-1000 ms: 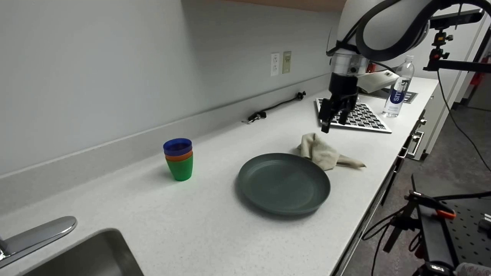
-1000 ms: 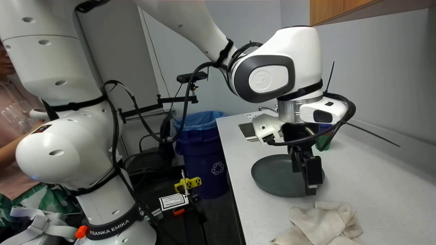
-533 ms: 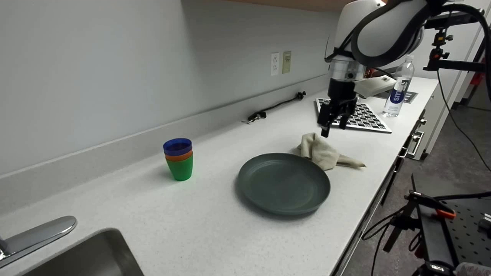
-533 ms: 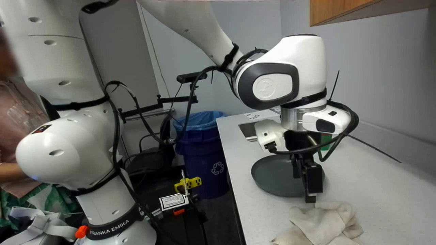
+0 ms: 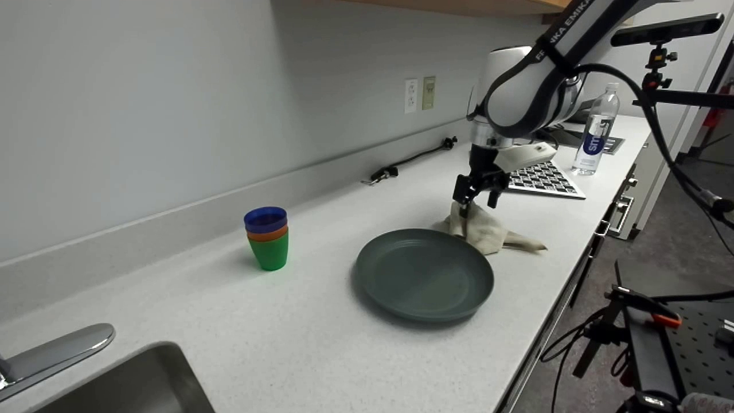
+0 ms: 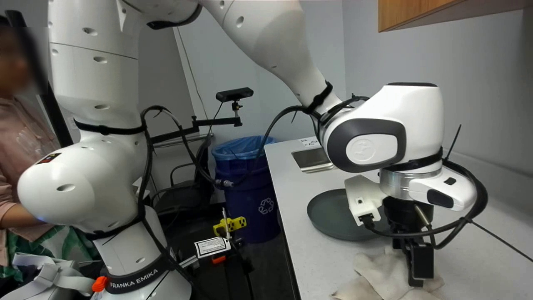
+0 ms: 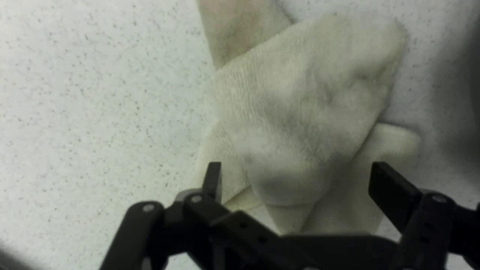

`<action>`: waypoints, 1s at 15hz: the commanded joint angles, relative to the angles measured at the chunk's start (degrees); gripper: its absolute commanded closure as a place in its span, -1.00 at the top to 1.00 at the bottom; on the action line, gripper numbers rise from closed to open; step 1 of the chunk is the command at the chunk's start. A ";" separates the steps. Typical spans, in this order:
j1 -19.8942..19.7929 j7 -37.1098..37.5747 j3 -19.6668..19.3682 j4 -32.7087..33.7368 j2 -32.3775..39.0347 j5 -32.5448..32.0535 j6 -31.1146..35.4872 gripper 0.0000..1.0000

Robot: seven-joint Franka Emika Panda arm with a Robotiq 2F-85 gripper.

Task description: Use the towel to wipe the grey plate

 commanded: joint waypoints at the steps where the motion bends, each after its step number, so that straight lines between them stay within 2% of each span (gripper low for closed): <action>1: -0.95 0.00 -0.02 5.86 6.07 2.09 -0.07 1.00; 4: -1.90 -0.44 0.62 7.60 8.63 3.13 -0.95 1.00; 5: -2.29 -0.74 0.92 7.90 9.19 3.79 -1.23 0.94; 6: -2.57 -0.86 1.11 8.14 9.61 4.44 -1.37 0.47; 8: -2.80 -0.83 1.19 8.42 10.12 5.30 -1.49 0.38; 15: -1.58 -1.28 0.92 6.04 5.67 4.10 -2.48 -0.69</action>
